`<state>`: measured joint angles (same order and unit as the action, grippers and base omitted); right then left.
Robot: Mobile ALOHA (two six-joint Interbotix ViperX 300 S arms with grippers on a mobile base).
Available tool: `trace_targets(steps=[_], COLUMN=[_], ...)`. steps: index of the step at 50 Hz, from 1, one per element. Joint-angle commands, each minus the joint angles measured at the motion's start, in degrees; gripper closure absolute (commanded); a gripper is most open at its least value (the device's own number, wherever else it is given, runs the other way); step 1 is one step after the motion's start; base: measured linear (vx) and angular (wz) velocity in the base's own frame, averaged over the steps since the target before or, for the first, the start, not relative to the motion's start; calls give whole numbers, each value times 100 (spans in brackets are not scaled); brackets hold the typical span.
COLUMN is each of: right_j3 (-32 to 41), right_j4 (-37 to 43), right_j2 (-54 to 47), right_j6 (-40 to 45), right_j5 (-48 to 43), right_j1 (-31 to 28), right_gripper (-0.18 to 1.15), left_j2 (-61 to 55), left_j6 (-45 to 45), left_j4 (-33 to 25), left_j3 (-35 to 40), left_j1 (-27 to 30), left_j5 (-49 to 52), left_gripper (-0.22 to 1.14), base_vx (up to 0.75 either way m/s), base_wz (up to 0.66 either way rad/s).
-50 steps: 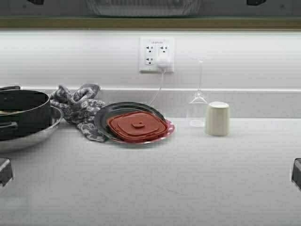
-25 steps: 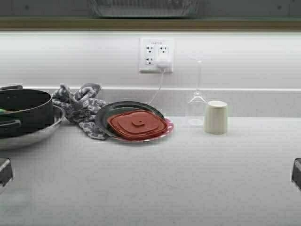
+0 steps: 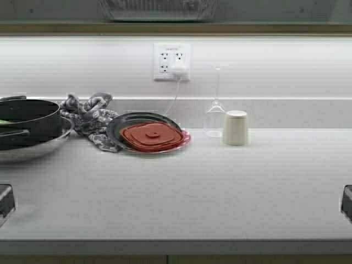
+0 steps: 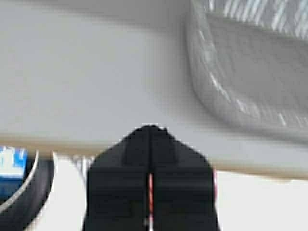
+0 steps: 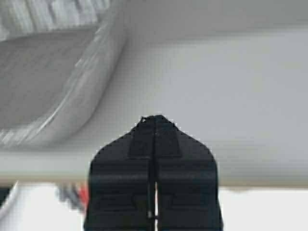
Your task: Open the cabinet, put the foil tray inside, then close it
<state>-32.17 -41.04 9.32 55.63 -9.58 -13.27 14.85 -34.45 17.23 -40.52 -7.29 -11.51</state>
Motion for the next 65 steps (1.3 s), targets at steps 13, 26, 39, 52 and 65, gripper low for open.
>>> trace_targets(steps=[13,26,39,52,65], right_j3=[-26,18,-272,-483,-571], right_j4=[9,9,9,9,-9], right_j2=[18,-44,176,396,396], right_j6=[-88,-264,-255,-281,-510], right_j5=[-79,-97,0,132,149], right_j1=[-167,-158,-158,-158,-132], right_gripper=[90,90,90,90,90], left_j2=[-220,-510,-527,-308,97], left_j6=[26,26,62,53,132], left_j4=[9,9,9,9,9], left_j3=[-141,-105,-158,-334,-677], left_j1=[-141,-246,-281,-308,-202], left_j5=[-53,-352,-369,-220,-141], left_gripper=[87,87,87,87,87], base_vx=[-28,-25,-26,-25,-23], base_wz=[-7,2,5,6,-5])
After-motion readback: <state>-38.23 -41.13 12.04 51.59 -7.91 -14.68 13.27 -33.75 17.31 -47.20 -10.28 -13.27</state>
